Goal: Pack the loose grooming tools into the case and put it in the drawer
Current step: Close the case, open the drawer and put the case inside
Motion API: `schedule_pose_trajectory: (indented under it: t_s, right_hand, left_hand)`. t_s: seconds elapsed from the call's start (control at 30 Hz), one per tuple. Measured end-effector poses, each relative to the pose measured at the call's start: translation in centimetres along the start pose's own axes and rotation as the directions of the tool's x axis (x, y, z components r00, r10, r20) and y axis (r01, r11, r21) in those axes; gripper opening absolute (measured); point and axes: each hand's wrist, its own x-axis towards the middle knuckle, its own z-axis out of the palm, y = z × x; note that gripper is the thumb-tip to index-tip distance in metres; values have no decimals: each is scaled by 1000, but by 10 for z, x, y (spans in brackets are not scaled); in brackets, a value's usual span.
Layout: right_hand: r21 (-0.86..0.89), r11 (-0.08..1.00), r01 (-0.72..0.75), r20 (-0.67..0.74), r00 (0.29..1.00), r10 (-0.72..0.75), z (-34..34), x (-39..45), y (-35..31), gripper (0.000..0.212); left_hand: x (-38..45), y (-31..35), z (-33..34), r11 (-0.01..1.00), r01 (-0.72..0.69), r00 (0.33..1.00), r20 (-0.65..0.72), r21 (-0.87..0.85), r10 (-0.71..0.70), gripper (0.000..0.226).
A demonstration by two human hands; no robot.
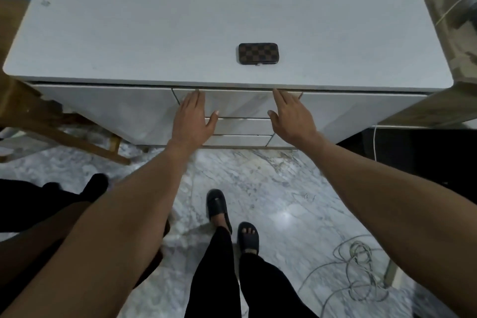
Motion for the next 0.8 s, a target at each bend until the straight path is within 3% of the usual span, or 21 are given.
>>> schedule_pose_trajectory:
  t_s: [0.17,0.4,0.8]
  right_hand:
    - [-15,1000,-23,76,997,24,19,15,17,66]
    - [-66,997,-41,19,999,43,39,27,25,60]
    - [-58,983,-172,17,985,174,44,-16,-6,59]
  left_hand:
    - [15,-12,12,998,-44,999,6,52,44,78]
    - [19,-28,18,992,-83,996,-18,91,85,80]
    - [-32,-4,12,999,23,1000,11,25,-23,82]
